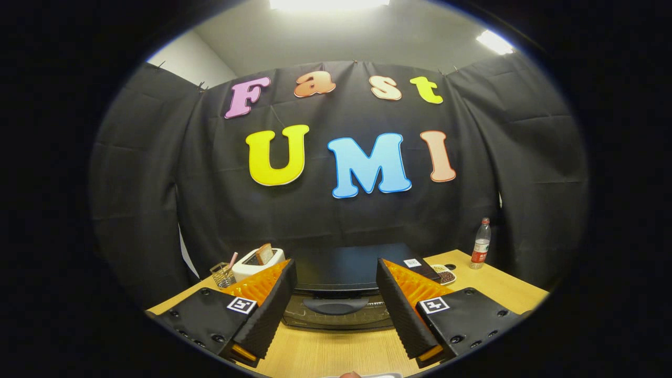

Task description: Open the toaster oven, put the food inside, and close the toaster oven door.

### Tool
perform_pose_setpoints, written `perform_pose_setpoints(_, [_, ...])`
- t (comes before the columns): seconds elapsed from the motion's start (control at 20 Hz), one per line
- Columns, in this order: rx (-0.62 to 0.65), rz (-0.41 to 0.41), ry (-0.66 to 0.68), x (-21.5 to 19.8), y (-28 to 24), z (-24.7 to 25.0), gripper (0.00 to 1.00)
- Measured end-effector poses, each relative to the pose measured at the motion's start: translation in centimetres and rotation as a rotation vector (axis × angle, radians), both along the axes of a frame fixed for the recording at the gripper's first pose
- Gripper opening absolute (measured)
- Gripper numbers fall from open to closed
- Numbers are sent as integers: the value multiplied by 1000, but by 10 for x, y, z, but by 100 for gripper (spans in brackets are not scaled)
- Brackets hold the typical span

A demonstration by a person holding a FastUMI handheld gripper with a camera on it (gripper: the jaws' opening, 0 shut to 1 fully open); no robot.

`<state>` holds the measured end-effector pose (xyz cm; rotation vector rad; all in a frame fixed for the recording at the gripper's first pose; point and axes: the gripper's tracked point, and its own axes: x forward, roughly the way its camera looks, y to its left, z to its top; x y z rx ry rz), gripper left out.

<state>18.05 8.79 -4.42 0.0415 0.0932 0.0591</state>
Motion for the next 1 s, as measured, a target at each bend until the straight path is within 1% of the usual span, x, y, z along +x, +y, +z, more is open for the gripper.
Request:
perform_pose_setpoints(0.2, [-2, -3, 41, 28, 4, -26, 97])
perform_pose_setpoints(0.5, [-51, -15, 114, 61, 5, -69, 97])
perform_pose_setpoints(0.75, [-76, -28, 146, 74, 3, -91, 97])
perform_pose_setpoints(0.9, [-96, -40, 186, 76, 0, -109, 97])
perform_pose_setpoints(0.95, [-88, -43, 163, 75, 0, -105, 97])
perform_pose_setpoints(1.0, [-88, -48, 169, 76, -1, -107, 97])
